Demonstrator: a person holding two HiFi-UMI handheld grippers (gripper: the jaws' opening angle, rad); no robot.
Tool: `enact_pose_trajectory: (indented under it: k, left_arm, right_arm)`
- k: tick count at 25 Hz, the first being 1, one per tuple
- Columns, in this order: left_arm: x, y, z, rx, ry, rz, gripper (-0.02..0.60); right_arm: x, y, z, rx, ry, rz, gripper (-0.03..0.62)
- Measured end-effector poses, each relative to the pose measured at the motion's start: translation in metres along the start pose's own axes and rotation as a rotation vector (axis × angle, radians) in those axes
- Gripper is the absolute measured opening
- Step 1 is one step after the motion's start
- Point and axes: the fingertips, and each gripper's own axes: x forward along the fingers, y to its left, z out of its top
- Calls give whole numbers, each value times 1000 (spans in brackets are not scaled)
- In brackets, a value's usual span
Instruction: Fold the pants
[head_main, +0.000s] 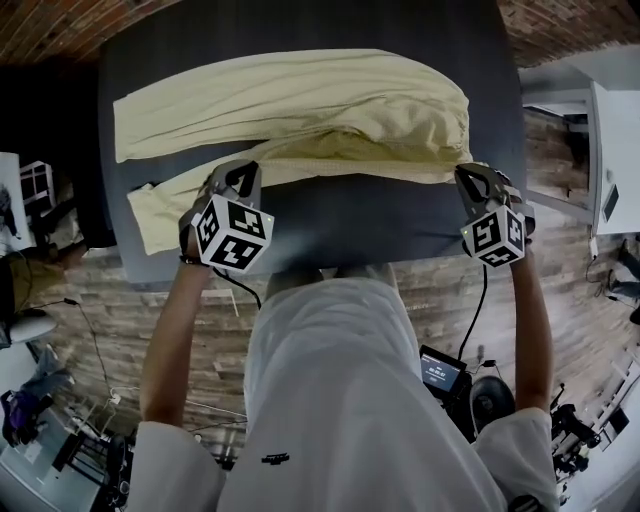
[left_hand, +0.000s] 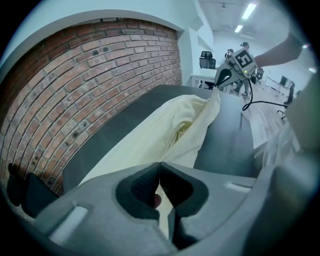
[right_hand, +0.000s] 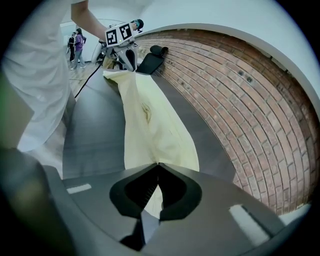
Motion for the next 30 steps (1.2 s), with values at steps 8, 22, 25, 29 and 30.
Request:
enact_pose_trajectory:
  k: [8,22,25,29,30]
  left_arm:
    - [3,45,25,12,-4,60,5]
    - [49,103,55,14,54,125,6]
    - [66,118,62,23,68,133,6]
    - [93,133,67,32,100,134,6]
    - [100,136,66,29,108,131,6]
  right_arm:
    - [2,-53,25,-39,-35,-52,9]
    - [54,-125,42,-74,-48,-43,9]
    - [69,-139,39,-65,-44,-34,9]
    - [94,-151,34,-52,-25,-9,9]
    - [101,-152,33,-49,-19,-3,9]
